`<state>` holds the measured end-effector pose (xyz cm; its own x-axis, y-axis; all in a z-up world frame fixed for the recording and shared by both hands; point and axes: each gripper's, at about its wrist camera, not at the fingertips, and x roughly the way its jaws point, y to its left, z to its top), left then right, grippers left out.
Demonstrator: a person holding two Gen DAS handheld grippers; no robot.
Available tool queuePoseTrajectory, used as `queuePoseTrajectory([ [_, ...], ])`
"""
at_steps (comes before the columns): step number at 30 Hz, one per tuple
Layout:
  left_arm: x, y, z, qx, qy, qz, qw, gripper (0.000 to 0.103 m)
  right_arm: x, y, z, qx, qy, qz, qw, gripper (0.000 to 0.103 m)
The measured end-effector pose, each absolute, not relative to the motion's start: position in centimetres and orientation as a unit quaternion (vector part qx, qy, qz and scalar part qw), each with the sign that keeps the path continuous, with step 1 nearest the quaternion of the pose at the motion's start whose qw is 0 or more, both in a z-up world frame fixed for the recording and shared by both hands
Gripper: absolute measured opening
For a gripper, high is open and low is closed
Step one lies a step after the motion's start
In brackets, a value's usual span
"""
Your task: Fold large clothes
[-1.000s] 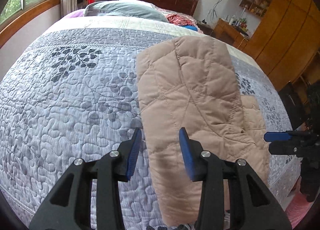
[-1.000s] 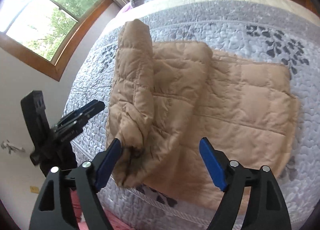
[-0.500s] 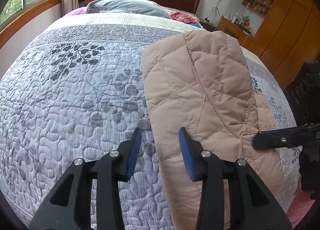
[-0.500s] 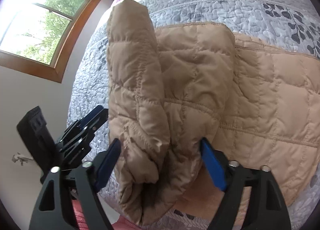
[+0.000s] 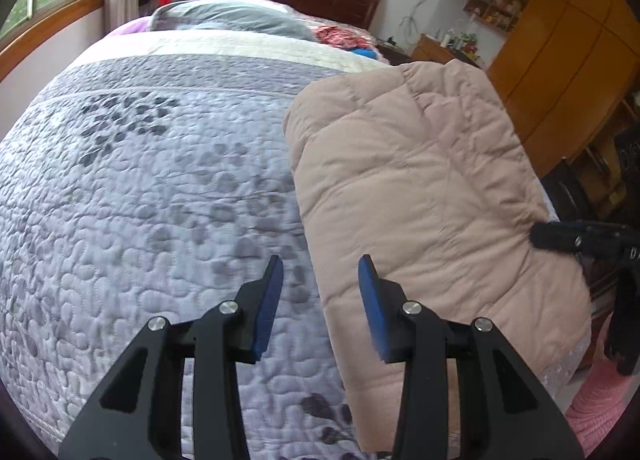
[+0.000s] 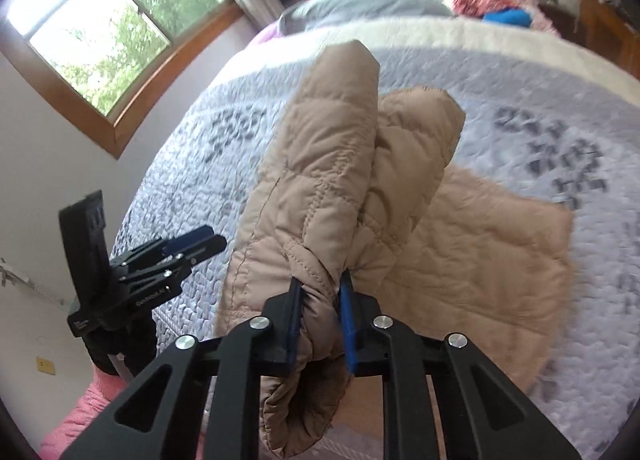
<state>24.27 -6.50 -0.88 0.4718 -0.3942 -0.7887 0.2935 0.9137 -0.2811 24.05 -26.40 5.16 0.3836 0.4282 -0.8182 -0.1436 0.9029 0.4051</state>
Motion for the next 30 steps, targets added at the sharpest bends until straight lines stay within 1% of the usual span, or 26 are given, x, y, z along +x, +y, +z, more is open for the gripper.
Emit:
queuePoseTrajectory([
  [5,23.7,-9.6,0.1,-0.038,0.460,-0.233,0.856,0.038,22.1,-30.5,6.7,0.143,0.503,0.144,0.840,0.017],
  [9,23.2,-12.6,0.2,-0.018,0.458,-0.258,0.850,0.038,20.2,-33.7,6.0,0.163,0.498,0.123,0.843,0.017],
  [18,22.5,-17.3,-2.3,0.024,0.466,-0.275,0.840,0.039,19.1,-38.2,-0.9,0.214,0.525,0.102,0.817,0.017],
  [24,22.6,-18.1,-4.6,0.035,0.479,-0.282,0.831,0.042,18.4,-39.4,-5.3,0.250,0.530,0.104,0.804,0.019],
  [27,22.8,-18.4,-5.8,0.040,0.483,-0.282,0.828,0.042,18.3,-39.6,-7.2,0.261,0.527,0.106,0.802,0.021],
  [30,22.8,-18.6,-6.5,0.046,0.479,-0.279,0.831,0.042,18.1,-39.8,-8.0,0.276,0.522,0.109,0.799,0.021],
])
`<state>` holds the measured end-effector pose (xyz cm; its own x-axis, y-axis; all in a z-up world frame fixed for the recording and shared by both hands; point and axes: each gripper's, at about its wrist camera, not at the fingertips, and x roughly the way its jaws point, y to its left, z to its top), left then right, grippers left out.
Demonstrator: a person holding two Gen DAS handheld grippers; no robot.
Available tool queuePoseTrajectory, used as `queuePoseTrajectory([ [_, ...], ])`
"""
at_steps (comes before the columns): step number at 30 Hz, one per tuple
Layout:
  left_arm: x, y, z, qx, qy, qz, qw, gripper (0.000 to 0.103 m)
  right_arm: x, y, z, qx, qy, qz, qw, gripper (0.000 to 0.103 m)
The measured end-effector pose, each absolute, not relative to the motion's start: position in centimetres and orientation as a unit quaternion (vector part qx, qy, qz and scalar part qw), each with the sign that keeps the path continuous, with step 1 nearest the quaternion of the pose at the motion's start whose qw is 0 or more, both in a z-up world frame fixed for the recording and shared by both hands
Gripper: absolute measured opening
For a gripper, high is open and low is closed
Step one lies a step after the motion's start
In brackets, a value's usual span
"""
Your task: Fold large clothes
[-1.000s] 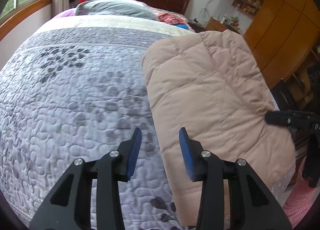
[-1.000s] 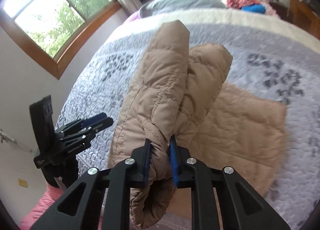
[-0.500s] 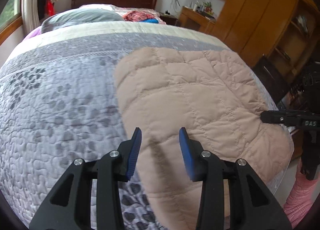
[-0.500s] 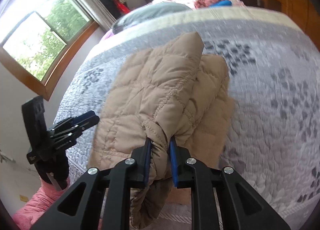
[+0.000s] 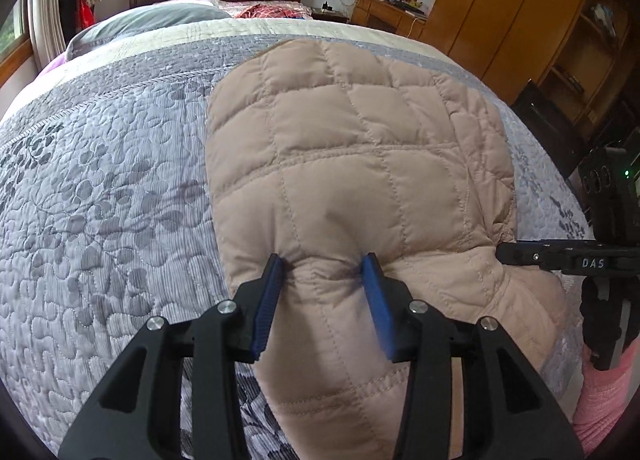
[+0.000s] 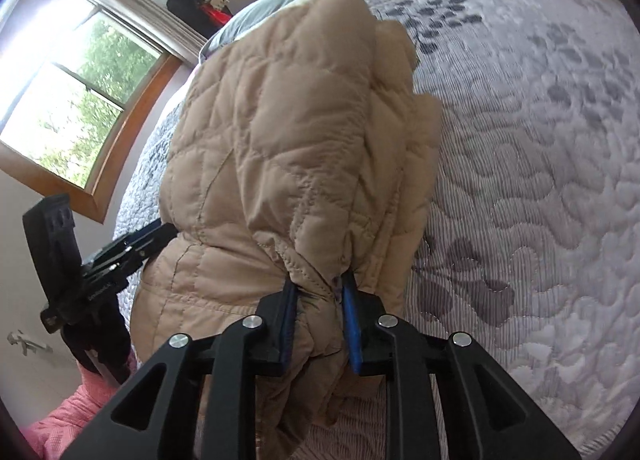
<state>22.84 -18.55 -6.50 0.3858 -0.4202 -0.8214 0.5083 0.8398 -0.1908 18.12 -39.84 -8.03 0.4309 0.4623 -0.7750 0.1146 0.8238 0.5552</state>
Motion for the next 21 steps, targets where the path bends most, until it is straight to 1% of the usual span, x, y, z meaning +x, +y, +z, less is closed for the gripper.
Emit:
queuePoseTrajectory([
  [3,23.0,-18.3,-6.1,0.033,0.484,-0.279,0.829,0.042,18.0,-39.8,-7.3,0.270,0.518,0.110,0.804,0.025],
  [5,22.8,-17.7,-5.1,0.029,0.485,-0.280,0.828,0.043,17.6,-39.9,-5.9,0.253,0.512,0.097,0.815,0.042],
  [6,22.7,-17.3,-4.5,0.026,0.485,-0.279,0.829,0.041,16.9,-39.8,-4.5,0.231,0.503,0.086,0.828,0.042],
  [9,21.4,-16.0,-2.3,0.015,0.473,-0.282,0.835,0.041,15.1,-39.1,-1.5,0.185,0.478,0.059,0.857,0.042],
  [12,19.6,-15.4,-0.8,-0.006,0.464,-0.292,0.837,0.040,13.7,-37.2,1.1,0.165,0.466,0.089,0.865,0.038],
  [13,19.0,-15.3,-0.5,-0.011,0.463,-0.293,0.837,0.040,13.6,-36.7,1.4,0.156,0.468,0.095,0.864,0.034],
  [15,17.5,-15.6,-0.3,-0.008,0.460,-0.286,0.841,0.038,13.2,-34.6,1.6,0.125,0.474,0.103,0.866,0.030],
  [16,16.8,-15.9,-0.3,-0.008,0.460,-0.288,0.840,0.036,13.3,-34.2,1.5,0.114,0.477,0.104,0.865,0.026],
  [17,16.2,-16.2,-0.5,-0.005,0.461,-0.294,0.837,0.033,13.3,-33.6,1.2,0.106,0.482,0.105,0.863,0.024],
  [18,15.8,-16.4,-0.8,-0.004,0.463,-0.298,0.835,0.029,13.4,-33.3,0.9,0.106,0.486,0.108,0.861,0.023],
  [21,15.1,-17.1,-2.1,0.010,0.469,-0.304,0.830,0.025,12.9,-33.3,-0.3,0.114,0.495,0.101,0.855,0.021],
])
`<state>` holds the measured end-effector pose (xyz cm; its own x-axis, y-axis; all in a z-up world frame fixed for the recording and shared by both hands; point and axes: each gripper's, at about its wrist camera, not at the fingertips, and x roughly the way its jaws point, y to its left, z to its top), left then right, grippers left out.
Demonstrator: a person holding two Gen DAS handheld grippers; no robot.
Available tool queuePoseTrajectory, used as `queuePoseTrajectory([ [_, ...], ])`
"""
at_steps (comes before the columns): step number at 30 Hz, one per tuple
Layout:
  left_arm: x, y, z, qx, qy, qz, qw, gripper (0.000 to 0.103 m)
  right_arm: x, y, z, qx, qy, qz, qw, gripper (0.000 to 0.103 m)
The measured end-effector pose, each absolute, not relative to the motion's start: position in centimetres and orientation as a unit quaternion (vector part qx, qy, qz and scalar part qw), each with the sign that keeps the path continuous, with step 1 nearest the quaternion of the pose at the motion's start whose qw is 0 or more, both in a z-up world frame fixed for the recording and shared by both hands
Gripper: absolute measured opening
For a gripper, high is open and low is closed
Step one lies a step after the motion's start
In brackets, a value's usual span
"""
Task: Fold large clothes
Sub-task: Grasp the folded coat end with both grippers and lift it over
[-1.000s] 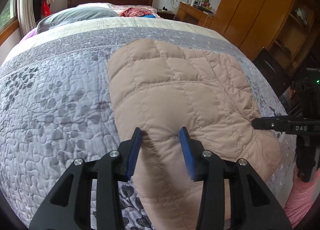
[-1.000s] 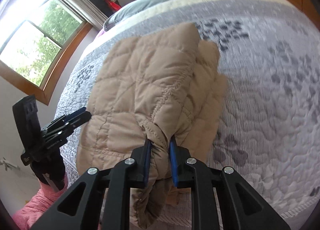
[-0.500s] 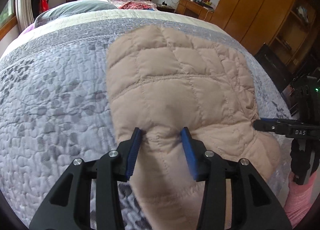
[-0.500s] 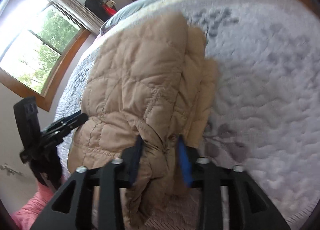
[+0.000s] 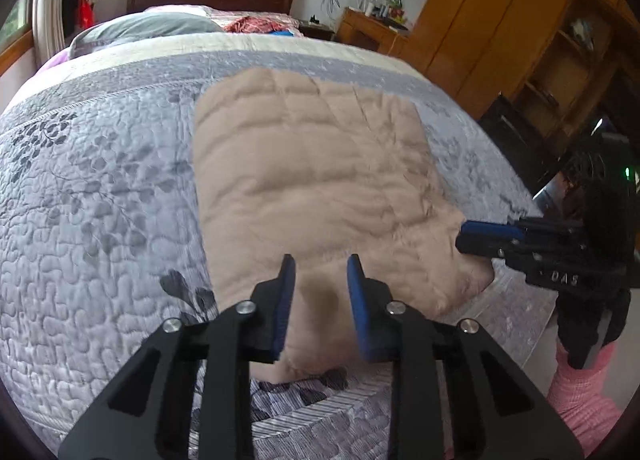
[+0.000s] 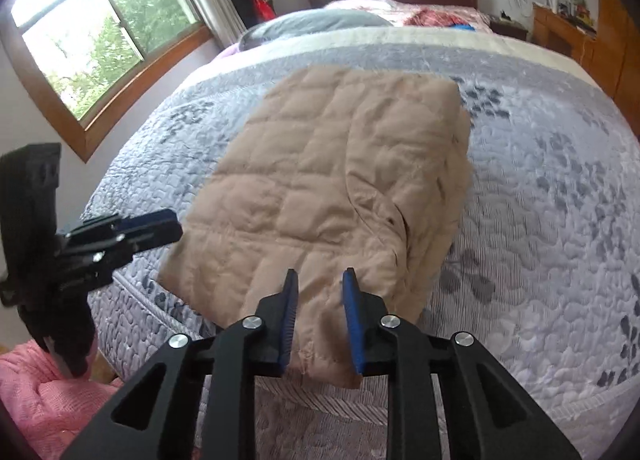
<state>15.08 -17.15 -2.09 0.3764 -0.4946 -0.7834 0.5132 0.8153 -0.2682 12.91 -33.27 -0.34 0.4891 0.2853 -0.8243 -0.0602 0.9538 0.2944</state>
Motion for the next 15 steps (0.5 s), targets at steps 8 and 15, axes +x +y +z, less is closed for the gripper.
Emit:
queuePoseTrajectory([
  [8,15.5,-18.1,-5.8,0.034,0.490,-0.312,0.813,0.023,12.1,-34.6,-5.1,0.151,0.527,0.095,0.831,0.016],
  [15,15.9,-18.3,-7.7,0.026,0.497,-0.321,0.806,0.023,12.4,-34.6,-7.3,0.157,0.530,0.095,0.828,0.015],
])
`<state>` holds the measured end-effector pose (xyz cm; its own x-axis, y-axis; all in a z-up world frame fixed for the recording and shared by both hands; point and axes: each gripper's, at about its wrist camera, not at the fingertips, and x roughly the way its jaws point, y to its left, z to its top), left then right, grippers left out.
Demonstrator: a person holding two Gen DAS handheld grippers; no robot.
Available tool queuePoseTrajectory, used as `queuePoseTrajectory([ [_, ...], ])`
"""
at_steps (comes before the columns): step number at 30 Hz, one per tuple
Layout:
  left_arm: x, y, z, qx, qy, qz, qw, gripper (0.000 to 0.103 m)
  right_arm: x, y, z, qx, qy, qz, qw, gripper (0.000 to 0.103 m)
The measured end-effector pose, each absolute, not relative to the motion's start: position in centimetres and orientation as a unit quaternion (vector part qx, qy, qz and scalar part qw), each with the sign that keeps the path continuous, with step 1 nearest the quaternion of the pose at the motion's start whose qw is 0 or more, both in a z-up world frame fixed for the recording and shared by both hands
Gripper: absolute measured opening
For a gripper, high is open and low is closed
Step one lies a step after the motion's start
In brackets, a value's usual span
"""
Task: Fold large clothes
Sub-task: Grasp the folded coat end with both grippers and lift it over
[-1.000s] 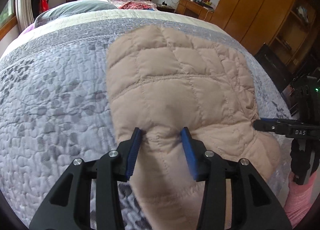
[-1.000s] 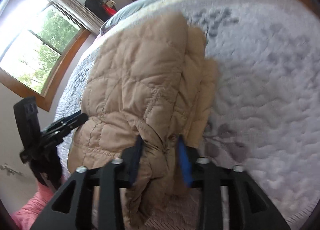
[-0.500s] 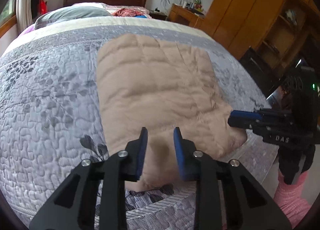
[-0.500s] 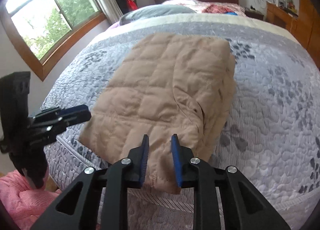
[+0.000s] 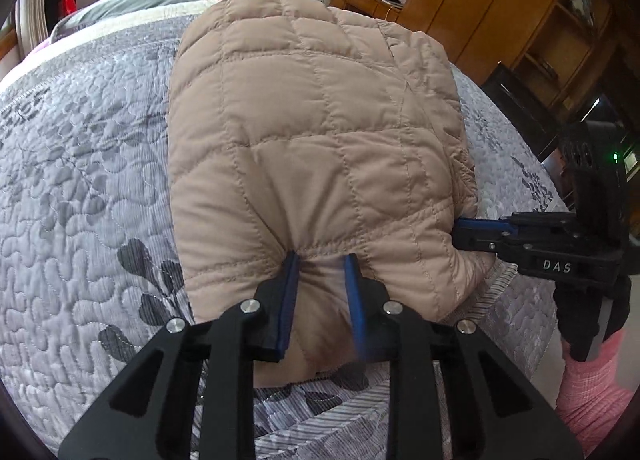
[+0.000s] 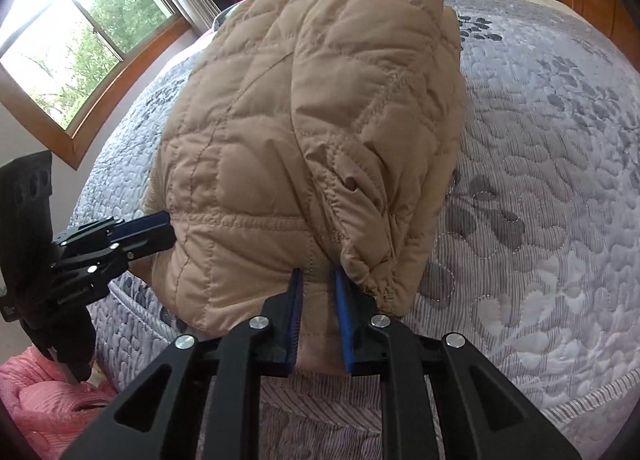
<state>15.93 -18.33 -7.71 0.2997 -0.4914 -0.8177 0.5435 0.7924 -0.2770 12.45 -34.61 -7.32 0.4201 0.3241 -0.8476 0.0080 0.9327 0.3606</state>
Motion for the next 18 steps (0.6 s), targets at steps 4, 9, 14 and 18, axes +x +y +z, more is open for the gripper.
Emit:
queuePoseTrajectory([
  [4,16.3,-18.0,-6.4,0.019,0.499,-0.324,0.804,0.022,12.6,-34.4,-5.8,0.139,0.534,0.102,0.828,0.016],
  [9,17.6,-17.2,-2.5,0.012,0.468,-0.323,0.822,0.021,13.2,-34.7,-0.5,0.117,0.492,0.110,0.856,0.020],
  [14,22.8,-18.4,-1.1,0.010,0.467,-0.296,0.833,0.021,17.2,-34.8,2.3,0.093,0.465,0.085,0.876,0.021],
  [18,26.4,-19.9,-2.0,0.014,0.476,-0.278,0.834,0.021,21.8,-35.2,1.6,0.101,0.465,0.057,0.878,0.021],
])
